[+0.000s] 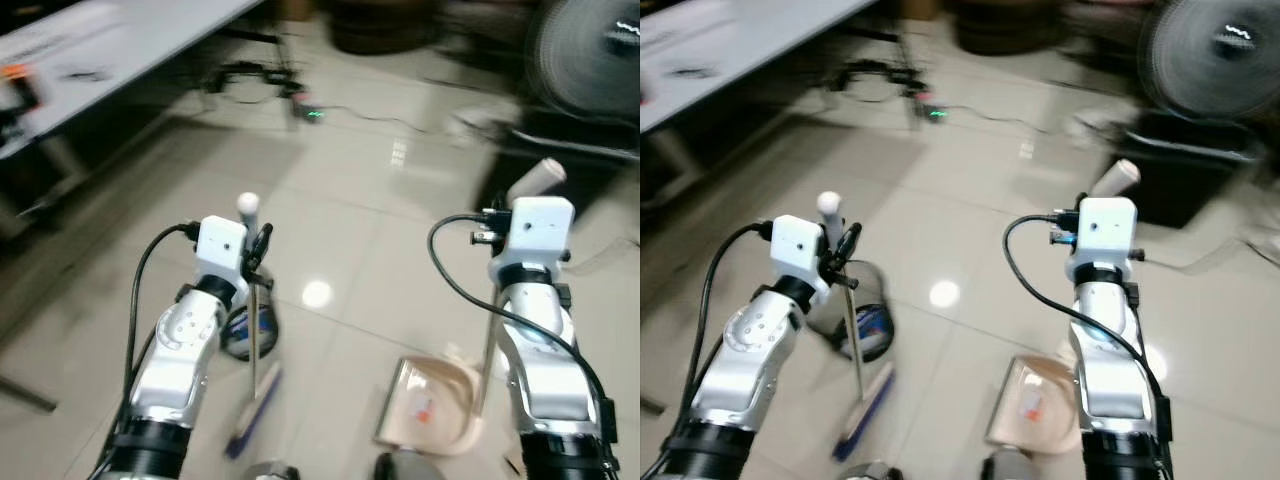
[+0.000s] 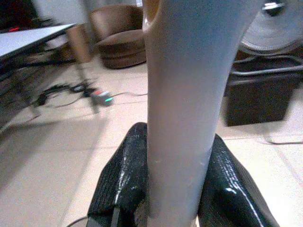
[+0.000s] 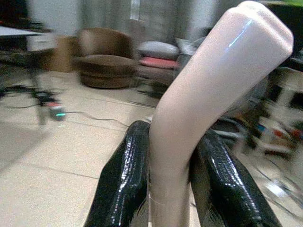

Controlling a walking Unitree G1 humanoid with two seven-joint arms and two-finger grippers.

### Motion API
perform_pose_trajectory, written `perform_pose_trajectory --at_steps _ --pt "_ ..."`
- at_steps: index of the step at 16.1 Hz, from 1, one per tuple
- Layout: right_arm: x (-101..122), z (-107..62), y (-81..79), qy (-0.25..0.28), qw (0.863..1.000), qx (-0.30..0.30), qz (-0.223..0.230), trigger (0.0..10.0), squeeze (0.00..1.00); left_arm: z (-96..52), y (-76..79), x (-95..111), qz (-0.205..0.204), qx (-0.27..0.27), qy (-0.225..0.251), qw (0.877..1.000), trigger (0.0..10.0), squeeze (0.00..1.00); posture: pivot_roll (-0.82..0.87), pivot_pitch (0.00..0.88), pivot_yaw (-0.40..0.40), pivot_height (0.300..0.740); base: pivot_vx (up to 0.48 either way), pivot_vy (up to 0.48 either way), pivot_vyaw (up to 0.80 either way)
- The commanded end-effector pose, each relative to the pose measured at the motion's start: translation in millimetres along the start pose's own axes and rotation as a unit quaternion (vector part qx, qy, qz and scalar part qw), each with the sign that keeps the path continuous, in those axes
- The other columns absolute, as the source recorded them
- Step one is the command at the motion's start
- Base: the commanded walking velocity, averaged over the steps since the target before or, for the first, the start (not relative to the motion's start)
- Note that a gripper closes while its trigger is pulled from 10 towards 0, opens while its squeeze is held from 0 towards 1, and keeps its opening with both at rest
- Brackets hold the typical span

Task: Sweep floor

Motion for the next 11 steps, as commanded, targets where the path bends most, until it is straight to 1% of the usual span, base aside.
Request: perform_pose_trajectory --at_steps 1,3,4,6,9,10,11 --pt "10.9 -1.1 -1.9 0.015 1.0 -0.001 0.002 10.0 0.0 0.0 -6.2 7.1 0.013 0.007 0.015 1.0 10.0 0.0 -0.03 0.099 0.079 0.74 0.0 0.0 -0.8" --pt "8.3 0.2 -0.8 0.011 1.0 -0.004 0.007 10.0 0.0 4.4 -2.6 12.8 0.02 0.002 0.024 1.0 10.0 0.0 -0.02 0.099 0.087 0.74 0.309 0.0 -0.8" --pt "7.5 0.9 0.3 0.009 1.0 -0.012 0.017 10.0 0.0 7.3 -1.6 14.0 0.023 -0.001 0.026 0.999 10.0 0.0 -0.02 0.101 0.095 0.74 0.349 0.0 -0.8" --pt "9.4 1.0 1.2 0.01 0.999 -0.021 0.036 10.0 0.0 11.8 -0.5 16.4 0.021 -0.004 0.03 0.999 10.0 0.0 -0.03 0.104 0.108 0.74 0.368 0.0 -0.8" --pt "13.0 -1.6 3.7 0.016 0.999 -0.026 0.042 10.0 0.0 14.6 3.0 16.6 0.017 -0.009 0.033 0.999 10.0 0.0 -0.04 0.093 0.109 0.74 0.38 0.0 -0.8" --pt "11.7 -1.6 5.1 0.015 0.998 -0.029 0.047 10.0 0.0 14.7 2.9 16.5 0.017 -0.007 0.034 0.999 10.0 0.0 -0.04 0.089 0.104 0.74 0.382 0.0 -0.5" --pt "11.1 -1.3 5.9 0.015 0.998 -0.03 0.048 10.0 0.0 14.8 2.5 16.7 0.018 -0.005 0.035 0.999 10.0 0.0 -0.03 0.087 0.1 0.74 0.379 0.0 0.0"
Point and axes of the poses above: a point about 5 cm out from each wrist's last joint towards the gripper, its own z axis pointing out of the wrist towards the gripper, its own x axis along the axis of the wrist's last joint, y = z × x, the point moved 6 cm from there along z, pointing out of the wrist towards the gripper, and after that the axes turned 7 degrees about z, right-handed, at the moved point
